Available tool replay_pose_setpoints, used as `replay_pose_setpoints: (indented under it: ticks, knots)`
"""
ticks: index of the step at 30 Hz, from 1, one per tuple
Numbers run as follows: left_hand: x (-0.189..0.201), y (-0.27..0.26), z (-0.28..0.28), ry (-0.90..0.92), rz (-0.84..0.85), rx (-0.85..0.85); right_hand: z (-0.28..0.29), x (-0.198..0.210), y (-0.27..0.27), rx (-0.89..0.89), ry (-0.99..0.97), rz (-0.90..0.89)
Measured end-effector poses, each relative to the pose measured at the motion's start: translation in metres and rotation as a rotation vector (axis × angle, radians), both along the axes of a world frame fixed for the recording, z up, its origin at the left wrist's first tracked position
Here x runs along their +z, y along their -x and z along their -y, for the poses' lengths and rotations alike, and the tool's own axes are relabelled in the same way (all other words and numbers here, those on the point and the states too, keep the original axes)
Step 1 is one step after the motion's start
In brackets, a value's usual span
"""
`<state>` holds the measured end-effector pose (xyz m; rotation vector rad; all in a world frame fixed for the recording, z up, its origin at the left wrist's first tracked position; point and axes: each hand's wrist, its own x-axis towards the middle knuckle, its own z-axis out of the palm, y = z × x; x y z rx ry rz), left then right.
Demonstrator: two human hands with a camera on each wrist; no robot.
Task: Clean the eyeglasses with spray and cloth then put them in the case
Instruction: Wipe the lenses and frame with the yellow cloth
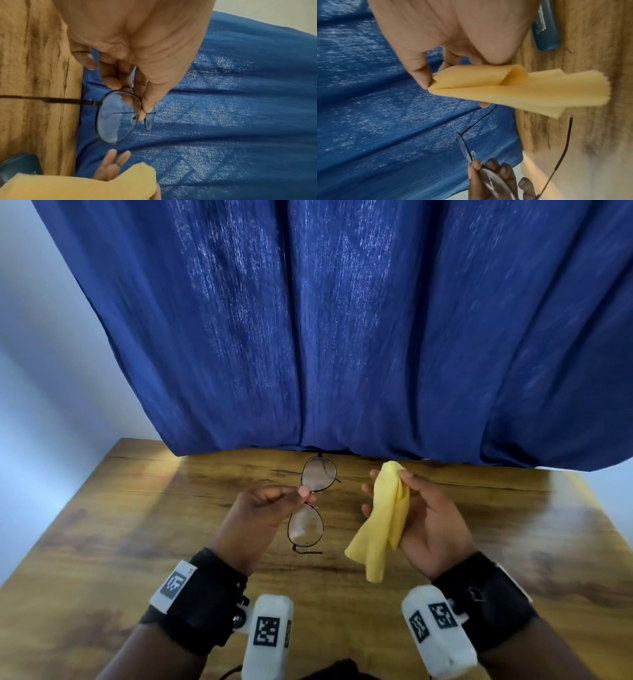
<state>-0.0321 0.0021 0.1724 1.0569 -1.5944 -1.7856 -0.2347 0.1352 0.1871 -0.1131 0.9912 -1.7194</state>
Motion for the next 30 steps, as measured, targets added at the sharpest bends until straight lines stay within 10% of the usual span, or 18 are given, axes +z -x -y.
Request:
replay_pose_setpoints:
  ticks: [16, 26, 30]
  knots:
    - [-0.005, -0.030, 0.014, -0.026, 0.027, 0.045, 0.007, -0.032, -0.020, 0.071, 0.019, -0.037]
    - [-0.002, -0.021, 0.009, 0.049, 0.044, -0.011, -0.006, -0.004, -0.024, 0.043, -0.135, -0.573]
    - [0.002, -0.015, 0.006, 0.049, 0.029, -0.018, 0.001, -0.009, -0.010, -0.036, -0.080, -0.251]
